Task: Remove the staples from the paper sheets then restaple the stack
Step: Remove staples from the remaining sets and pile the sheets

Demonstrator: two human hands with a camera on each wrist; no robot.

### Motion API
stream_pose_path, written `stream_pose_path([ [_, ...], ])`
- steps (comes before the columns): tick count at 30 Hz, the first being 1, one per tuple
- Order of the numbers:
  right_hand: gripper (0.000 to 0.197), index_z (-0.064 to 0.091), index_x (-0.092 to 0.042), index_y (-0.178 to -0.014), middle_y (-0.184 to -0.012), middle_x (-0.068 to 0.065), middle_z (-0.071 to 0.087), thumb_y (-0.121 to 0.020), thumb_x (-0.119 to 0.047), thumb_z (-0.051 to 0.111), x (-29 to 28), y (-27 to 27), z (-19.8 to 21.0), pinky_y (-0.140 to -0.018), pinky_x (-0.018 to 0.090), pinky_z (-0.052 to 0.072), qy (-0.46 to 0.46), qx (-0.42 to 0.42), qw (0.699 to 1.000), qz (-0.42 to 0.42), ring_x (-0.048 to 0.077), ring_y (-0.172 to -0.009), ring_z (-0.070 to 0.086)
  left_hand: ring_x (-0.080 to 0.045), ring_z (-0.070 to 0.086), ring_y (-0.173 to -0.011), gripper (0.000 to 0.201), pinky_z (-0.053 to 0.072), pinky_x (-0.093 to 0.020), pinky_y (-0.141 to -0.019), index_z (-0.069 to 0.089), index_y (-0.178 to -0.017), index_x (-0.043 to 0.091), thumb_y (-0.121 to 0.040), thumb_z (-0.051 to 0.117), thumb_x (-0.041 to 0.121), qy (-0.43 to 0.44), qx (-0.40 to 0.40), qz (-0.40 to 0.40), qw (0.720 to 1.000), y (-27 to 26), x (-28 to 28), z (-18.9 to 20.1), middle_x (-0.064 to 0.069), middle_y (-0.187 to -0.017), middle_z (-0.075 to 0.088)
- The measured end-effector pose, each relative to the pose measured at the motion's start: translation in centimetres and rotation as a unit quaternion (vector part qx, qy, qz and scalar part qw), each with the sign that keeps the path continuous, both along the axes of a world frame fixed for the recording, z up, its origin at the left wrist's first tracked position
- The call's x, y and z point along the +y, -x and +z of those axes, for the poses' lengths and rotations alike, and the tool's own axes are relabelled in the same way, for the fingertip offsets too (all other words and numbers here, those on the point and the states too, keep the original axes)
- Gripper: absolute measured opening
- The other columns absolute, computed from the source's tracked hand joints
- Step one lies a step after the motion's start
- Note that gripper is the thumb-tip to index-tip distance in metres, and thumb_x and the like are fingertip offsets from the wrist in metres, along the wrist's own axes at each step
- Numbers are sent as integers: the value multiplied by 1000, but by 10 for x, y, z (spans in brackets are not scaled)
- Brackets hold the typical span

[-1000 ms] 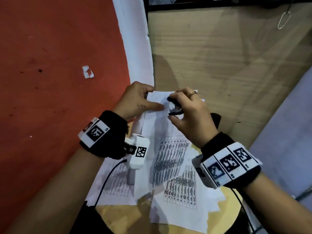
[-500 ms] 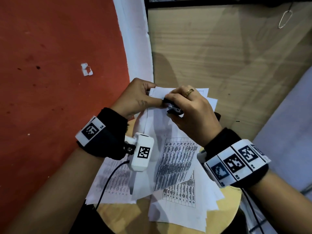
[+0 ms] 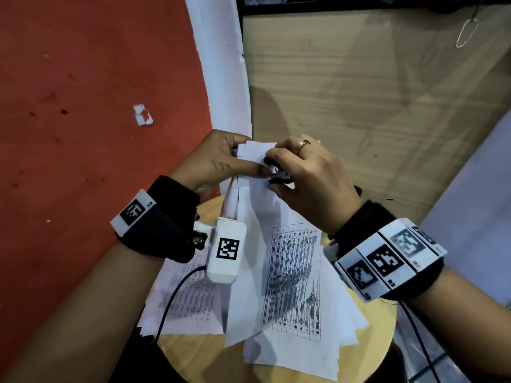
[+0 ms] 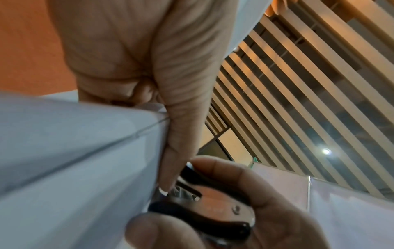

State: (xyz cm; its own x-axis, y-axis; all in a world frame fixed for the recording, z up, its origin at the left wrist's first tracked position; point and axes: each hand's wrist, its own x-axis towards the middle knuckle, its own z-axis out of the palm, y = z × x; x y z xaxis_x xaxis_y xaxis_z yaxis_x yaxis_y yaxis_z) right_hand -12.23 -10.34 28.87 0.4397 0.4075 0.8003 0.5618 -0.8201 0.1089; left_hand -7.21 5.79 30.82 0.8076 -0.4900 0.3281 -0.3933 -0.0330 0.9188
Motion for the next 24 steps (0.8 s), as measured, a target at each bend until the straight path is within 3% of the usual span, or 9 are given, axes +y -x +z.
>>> stream_pose_path([
  [8,24,65,-2,-85,-88,10,66,-63,-9,70,-4,-3,3,-44,36,49,29,-14,999,22,29,-77,59,-14,67,-76,25,56,-23,-74,71,-82,5,-59,76,-1,21,24,-14,999,-6,4,-6,-5,-80,73],
  [14,14,64,0,-74,-74,11,63,-65,-10,71,-2,0,7,-42,32,47,14,-43,999,20,30,-67,60,-15,69,-73,27,56,-23,-68,73,-81,10,-56,79,-1,19,27,-33,999,-3,5,1,-3,-79,74],
  [20,21,66,-2,-80,-78,9,65,-64,-12,76,-5,0,5,-50,33,50,-20,-22,999,37,30,-69,60,-13,68,-71,31,56,-23,-66,67,-92,1,-61,70,1,39,64,-49,996,0,2,0,-3,-79,74],
  [24,25,67,-4,-87,-84,6,67,-69,-19,77,-10,3,5,-64,40,50,-119,37,989,74,27,-78,62,-11,68,-70,27,55,-22,-64,66,-92,0,-65,72,1,61,60,-56,995,2,3,-1,-1,-79,74],
])
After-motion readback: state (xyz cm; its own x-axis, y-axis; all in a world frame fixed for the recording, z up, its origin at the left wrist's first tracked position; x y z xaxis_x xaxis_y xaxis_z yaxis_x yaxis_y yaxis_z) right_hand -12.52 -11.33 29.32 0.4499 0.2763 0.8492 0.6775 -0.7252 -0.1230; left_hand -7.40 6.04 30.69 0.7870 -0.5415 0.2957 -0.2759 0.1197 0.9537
